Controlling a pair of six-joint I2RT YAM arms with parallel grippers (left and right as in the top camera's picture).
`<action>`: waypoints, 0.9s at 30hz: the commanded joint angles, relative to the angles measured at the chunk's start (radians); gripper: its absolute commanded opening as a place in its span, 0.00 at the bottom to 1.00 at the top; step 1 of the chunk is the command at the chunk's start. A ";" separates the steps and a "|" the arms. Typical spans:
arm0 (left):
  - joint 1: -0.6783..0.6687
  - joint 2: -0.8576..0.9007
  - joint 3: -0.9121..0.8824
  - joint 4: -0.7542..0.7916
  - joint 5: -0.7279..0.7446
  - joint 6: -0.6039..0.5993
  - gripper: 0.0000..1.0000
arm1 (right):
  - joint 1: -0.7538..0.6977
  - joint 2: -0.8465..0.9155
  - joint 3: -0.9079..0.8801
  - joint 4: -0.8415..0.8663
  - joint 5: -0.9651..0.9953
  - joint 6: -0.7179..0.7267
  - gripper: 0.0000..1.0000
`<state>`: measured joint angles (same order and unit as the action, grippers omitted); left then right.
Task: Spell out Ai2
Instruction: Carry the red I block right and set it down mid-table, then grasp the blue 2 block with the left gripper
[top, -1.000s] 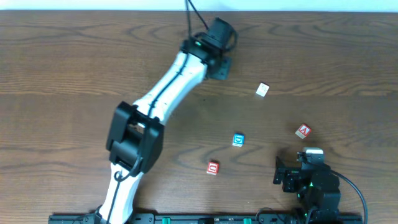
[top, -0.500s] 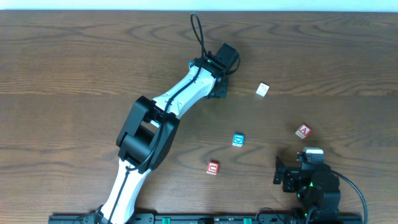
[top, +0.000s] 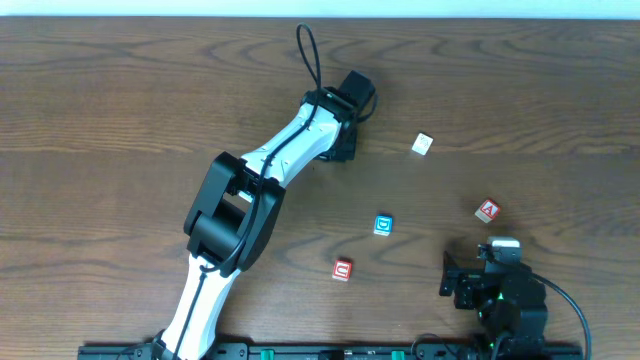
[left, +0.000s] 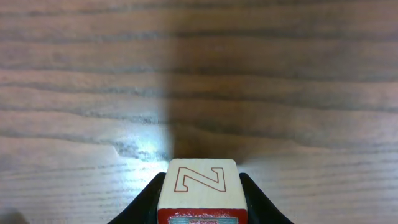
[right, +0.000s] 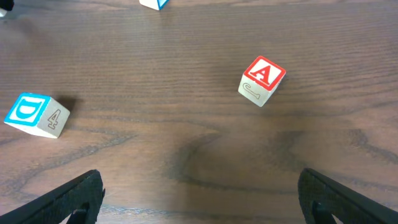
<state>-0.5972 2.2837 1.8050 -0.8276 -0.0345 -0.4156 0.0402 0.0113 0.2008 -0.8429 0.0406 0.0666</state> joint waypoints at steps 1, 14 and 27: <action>0.000 0.006 -0.004 -0.012 0.028 -0.011 0.06 | -0.007 -0.006 -0.011 -0.005 -0.004 -0.012 0.99; -0.001 0.006 -0.060 0.034 0.038 -0.020 0.06 | -0.007 -0.006 -0.011 -0.005 -0.004 -0.012 0.99; -0.001 0.006 -0.069 0.054 0.066 -0.026 0.43 | -0.007 -0.006 -0.011 -0.005 -0.004 -0.012 0.99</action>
<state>-0.5976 2.2833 1.7546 -0.7731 0.0158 -0.4320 0.0402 0.0113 0.2008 -0.8429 0.0406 0.0666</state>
